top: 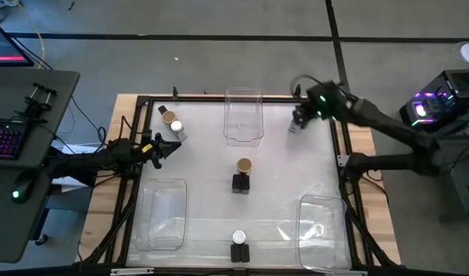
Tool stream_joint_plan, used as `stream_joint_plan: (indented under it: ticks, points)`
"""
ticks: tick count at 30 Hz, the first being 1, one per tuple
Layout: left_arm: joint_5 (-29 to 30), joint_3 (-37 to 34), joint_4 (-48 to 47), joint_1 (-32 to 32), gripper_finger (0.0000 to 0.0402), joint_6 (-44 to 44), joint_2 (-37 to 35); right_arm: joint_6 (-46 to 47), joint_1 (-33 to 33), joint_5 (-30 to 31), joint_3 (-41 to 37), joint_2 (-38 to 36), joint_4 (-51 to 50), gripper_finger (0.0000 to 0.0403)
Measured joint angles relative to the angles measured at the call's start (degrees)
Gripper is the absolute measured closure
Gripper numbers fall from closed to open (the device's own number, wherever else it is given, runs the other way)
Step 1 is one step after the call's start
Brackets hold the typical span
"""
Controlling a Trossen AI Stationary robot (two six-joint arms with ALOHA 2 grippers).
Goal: Sort spices by type
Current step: Put the black spice can into the right transparent bin
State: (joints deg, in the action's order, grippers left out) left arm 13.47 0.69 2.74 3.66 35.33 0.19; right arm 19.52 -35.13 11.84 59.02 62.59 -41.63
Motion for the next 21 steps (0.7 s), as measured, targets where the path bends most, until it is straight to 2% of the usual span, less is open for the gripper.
stream_joint_plan:
  ticks: [4,7,14,21]
  points:
    - [0.0,0.0,0.0,0.0,0.0402,0.0,0.0,1.8,-6.0,0.1,5.1,9.8,-7.9,0.0177]
    - [0.0,0.0,0.0,0.0,0.0402,0.0,0.0,7.0,-9.7,0.0,7.7,14.3,-10.9,0.0142]
    - [0.0,0.0,0.0,0.0,0.0401,0.0,0.0,17.4,-15.7,-1.4,8.8,19.7,-15.3,0.0132]
    - [0.0,0.0,0.0,0.0,0.0402,0.0,0.0,18.3,-16.8,-1.0,8.8,21.3,-18.1,0.0132]
